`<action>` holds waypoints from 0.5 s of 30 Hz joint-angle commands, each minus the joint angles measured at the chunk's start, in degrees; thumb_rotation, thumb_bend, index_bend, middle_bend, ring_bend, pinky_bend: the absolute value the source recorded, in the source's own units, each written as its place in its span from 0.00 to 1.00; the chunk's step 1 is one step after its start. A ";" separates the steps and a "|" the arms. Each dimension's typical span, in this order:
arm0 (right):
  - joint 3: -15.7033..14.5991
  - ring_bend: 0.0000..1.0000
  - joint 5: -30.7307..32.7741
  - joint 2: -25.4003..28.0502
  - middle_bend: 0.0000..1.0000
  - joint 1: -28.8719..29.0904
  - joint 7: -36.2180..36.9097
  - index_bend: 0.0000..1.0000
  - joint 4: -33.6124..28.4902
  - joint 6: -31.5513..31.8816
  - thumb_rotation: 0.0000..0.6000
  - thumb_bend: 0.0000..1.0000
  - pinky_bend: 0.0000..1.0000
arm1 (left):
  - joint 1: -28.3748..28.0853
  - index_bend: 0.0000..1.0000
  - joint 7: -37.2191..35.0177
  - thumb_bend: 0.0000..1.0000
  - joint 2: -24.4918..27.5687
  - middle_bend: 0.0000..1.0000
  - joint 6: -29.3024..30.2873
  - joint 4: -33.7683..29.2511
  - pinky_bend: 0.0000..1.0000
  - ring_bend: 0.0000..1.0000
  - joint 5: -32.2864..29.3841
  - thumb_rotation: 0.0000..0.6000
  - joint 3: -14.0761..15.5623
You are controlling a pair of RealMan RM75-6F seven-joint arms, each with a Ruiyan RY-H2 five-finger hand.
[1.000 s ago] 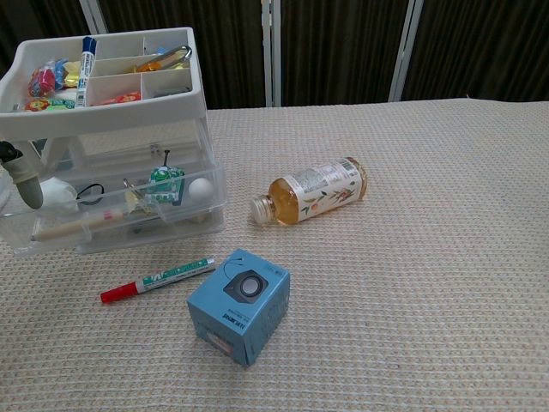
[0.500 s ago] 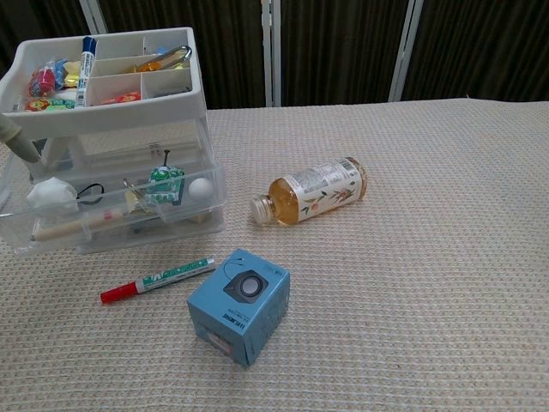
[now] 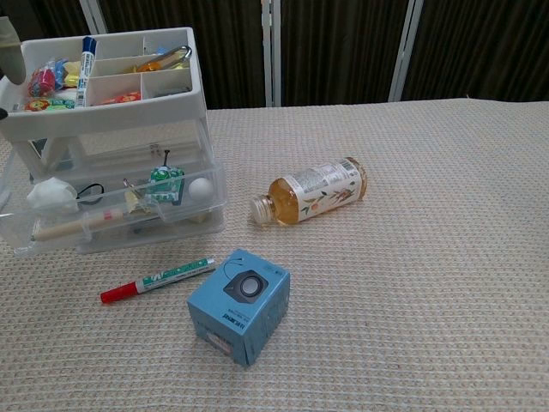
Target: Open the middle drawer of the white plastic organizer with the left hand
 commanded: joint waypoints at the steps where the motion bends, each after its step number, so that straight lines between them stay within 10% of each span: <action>1: -0.05 0.00 -0.02 -0.04 0.00 0.05 -0.09 0.00 0.03 -0.16 1.00 0.02 0.00 | -3.81 0.51 5.81 0.30 1.03 0.91 -3.54 -1.01 0.75 0.88 -4.90 1.00 -3.65; 15: -0.04 0.00 0.20 0.41 0.00 0.11 0.61 0.00 -0.31 -0.26 1.00 0.02 0.00 | -15.50 0.55 19.25 0.21 -1.05 0.99 -16.35 3.02 0.81 0.94 -21.20 1.00 -6.24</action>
